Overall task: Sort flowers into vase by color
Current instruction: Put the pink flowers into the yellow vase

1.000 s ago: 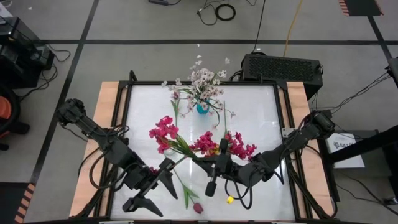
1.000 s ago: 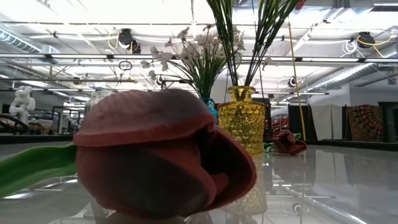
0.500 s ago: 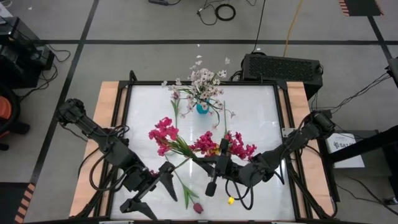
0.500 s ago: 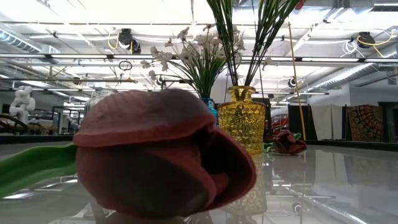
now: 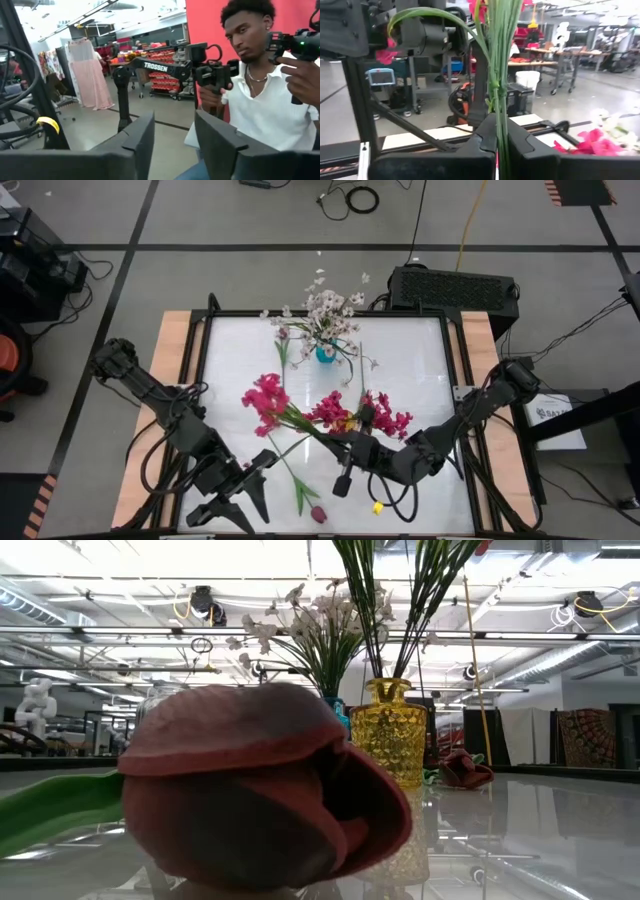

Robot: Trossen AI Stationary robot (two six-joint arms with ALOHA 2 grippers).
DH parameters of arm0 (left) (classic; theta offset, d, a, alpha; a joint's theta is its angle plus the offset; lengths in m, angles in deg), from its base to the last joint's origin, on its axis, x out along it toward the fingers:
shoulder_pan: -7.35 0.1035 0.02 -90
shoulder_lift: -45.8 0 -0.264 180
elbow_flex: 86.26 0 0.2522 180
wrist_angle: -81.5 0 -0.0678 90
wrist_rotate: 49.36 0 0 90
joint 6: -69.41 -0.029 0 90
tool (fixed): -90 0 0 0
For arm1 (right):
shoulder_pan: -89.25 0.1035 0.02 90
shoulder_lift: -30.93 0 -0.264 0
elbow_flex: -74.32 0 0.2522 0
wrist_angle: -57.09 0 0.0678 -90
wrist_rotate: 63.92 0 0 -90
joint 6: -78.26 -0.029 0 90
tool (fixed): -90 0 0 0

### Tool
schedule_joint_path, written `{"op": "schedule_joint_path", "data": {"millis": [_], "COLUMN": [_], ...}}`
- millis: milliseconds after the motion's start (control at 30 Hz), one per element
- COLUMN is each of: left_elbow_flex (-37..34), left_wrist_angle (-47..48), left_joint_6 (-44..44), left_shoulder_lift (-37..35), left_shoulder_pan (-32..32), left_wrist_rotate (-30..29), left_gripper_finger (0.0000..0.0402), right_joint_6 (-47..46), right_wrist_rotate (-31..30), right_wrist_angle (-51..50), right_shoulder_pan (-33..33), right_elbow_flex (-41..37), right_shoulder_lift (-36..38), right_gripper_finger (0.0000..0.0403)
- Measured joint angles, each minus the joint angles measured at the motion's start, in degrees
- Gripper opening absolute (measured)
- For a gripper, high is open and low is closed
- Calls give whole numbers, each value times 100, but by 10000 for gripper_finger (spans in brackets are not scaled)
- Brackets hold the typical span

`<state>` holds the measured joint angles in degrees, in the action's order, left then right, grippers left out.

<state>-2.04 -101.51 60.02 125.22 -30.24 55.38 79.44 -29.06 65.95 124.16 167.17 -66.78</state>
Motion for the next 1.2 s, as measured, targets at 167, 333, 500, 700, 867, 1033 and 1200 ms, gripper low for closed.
{"op": "schedule_joint_path", "data": {"millis": [167,333,500,700,867,1033,1200], "left_elbow_flex": [0,0,0,0,0,0,0], "left_wrist_angle": [0,-4,-7,-78,-11,6,-9], "left_joint_6": [-162,-196,-258,-356,-309,-319,-426], "left_shoulder_lift": [0,0,0,-2,-2,-2,-4], "left_shoulder_pan": [-89,-118,-96,-96,-111,-171,-192], "left_wrist_rotate": [2,-58,-292,-380,-344,-301,-85], "left_gripper_finger": [125,135,148,191,263,322,311], "right_joint_6": [398,616,830,964,1556,2079,2095], "right_wrist_rotate": [-346,-669,-830,-942,-1532,-1744,-1738], "right_wrist_angle": [132,146,149,163,579,1084,1094], "right_shoulder_pan": [175,364,593,810,1000,1203,1211], "right_elbow_flex": [-2,0,-2,0,-2,-2,-2], "right_shoulder_lift": [63,219,392,474,474,482,476], "right_gripper_finger": [0,0,0,0,0,0,0]}}
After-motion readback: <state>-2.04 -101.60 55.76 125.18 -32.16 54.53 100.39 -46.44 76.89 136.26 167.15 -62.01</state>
